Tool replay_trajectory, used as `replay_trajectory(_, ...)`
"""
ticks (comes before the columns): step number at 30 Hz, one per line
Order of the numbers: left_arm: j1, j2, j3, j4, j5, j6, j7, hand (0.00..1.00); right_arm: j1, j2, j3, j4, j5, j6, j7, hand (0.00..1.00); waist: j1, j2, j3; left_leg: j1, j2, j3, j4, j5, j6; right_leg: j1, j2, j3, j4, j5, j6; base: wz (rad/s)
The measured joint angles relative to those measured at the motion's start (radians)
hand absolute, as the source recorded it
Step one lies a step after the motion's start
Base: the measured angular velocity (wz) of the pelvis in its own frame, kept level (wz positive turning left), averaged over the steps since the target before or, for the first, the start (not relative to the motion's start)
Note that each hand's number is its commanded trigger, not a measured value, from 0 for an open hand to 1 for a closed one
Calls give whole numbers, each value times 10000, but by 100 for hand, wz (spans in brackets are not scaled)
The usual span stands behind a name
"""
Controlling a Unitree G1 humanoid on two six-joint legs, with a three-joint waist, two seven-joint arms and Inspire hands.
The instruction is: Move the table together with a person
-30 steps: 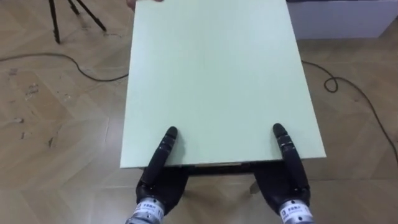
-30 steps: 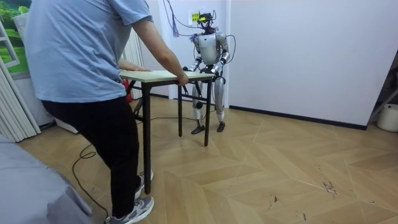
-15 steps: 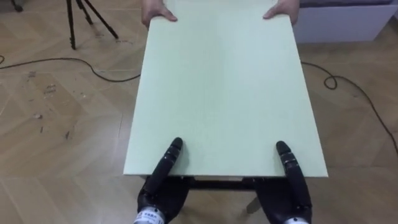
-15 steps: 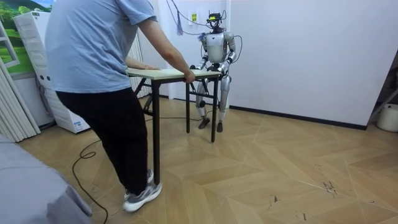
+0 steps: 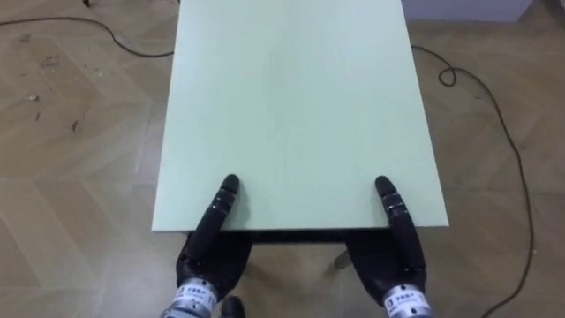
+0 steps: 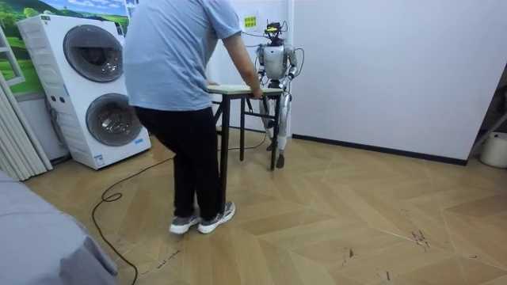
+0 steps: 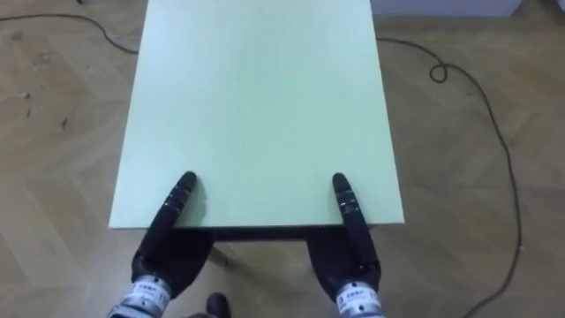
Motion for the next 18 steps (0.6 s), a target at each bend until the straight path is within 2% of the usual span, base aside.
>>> replay_trajectory(2, 118, 51, -41, 0, 0, -19, 0, 100, 75, -5, 39, 4, -32, -5, 0, 100, 205, 241, 22, 267, 226, -26, -894, 800, -145, -187, 331, -218, -7, 209, -254, -19)
replay_trajectory(3, 154, 53, -70, 3, 0, -38, 0, 100, 107, -10, 39, 7, -40, -8, 0, 100, 243, 331, 15, 387, 248, -80, -1218, 1054, -221, -219, 425, -306, -18, 275, -297, -19)
replay_trajectory(4, 229, 51, -108, 6, 3, -46, 2, 100, 188, -28, 40, 5, -37, -11, 2, 100, 413, 470, -12, 631, 243, -388, -1886, 1567, -634, -376, 521, -399, -24, 415, -449, -29)
replay_trajectory(5, 280, 48, -109, 21, 4, -72, 1, 100, 215, -32, 40, 26, -43, -10, 1, 100, 504, 502, 7, 643, 222, -680, -1633, 1503, -799, -582, 416, -496, 10, 546, -605, -36)
replay_trajectory(6, 317, 48, -110, 53, 3, -101, -2, 100, 216, -32, 59, 70, -54, -14, 2, 100, 591, 494, 9, 574, 211, -723, -1050, 1053, -742, -666, 327, -612, 6, 633, -633, -55)
replay_trajectory(7, 464, 1, -132, 106, -70, -203, -16, 100, 169, -84, 145, 178, -121, -15, 1, 100, 756, 509, 29, 556, 210, -773, 381, -176, -730, -716, 147, -923, -29, 802, -652, -53)
replay_trajectory(8, 655, -96, -127, 106, -94, -218, -16, 100, 150, -183, 229, 244, -188, -15, -10, 100, 746, 645, 45, 579, 211, -807, 1896, -1306, -630, -731, 77, -1143, -35, 928, -695, -44)
replay_trajectory(9, 713, -150, -93, 107, -94, -221, -15, 100, 158, -242, 228, 243, -216, -15, -18, 100, 703, 739, 73, 614, 212, -841, 2572, -1756, -636, -731, 70, -1284, -30, 970, -721, -5)
replay_trajectory(10, 781, -222, -99, 110, -94, -210, -15, 100, 159, -265, 222, 242, -229, -12, -28, 100, 566, 905, 150, 787, 216, -882, 3651, -2466, -575, -733, 61, -1605, 1, 1027, -779, 18)
replay_trajectory(11, 787, -270, -101, 125, -93, -167, -15, 100, 158, -322, 217, 239, -247, -13, -28, 100, 433, 1037, 221, 1110, 229, -882, 4506, -2977, -519, -745, 74, -1920, 4, 1103, -837, 25)
replay_trajectory(13, 788, -306, -106, 129, -96, -121, -13, 100, 158, -398, 215, 193, -267, -26, -37, 100, 163, 1208, 233, 1764, 249, -863, 5355, -3475, -543, -898, 114, -2261, 37, 1208, -911, 35)
replay_trajectory(15, 778, -382, -100, 129, -98, -94, -12, 100, 156, -428, 206, 148, -289, -74, -44, 100, -110, 1400, 239, 2797, 260, -868, 5540, -3633, -710, -1088, 112, -2602, 222, 1247, -943, 36)
replay_trajectory(16, 754, -424, -113, 128, -79, -91, -12, 100, 138, -476, 204, 116, -298, -126, -43, 100, -239, 1539, 220, 3578, 288, -931, 5258, -3643, -739, -1302, 111, -2678, 510, 1247, -955, 19)
replay_trajectory(17, 688, -431, -117, 127, -71, -91, -11, 100, 82, -500, 204, 100, -289, -163, -42, 100, -360, 1636, 201, 4246, 256, -947, 4567, -3796, -974, -1641, 80, -2721, 898, 1242, -965, 17)
replay_trajectory(18, 632, -424, -96, 128, -71, -91, -10, 100, 32, -494, 202, 101, -274, -168, -43, 100, -422, 1645, 199, 4423, 171, -923, 4036, -4013, -1218, -1805, 2, -2744, 1073, 1246, -972, 15)
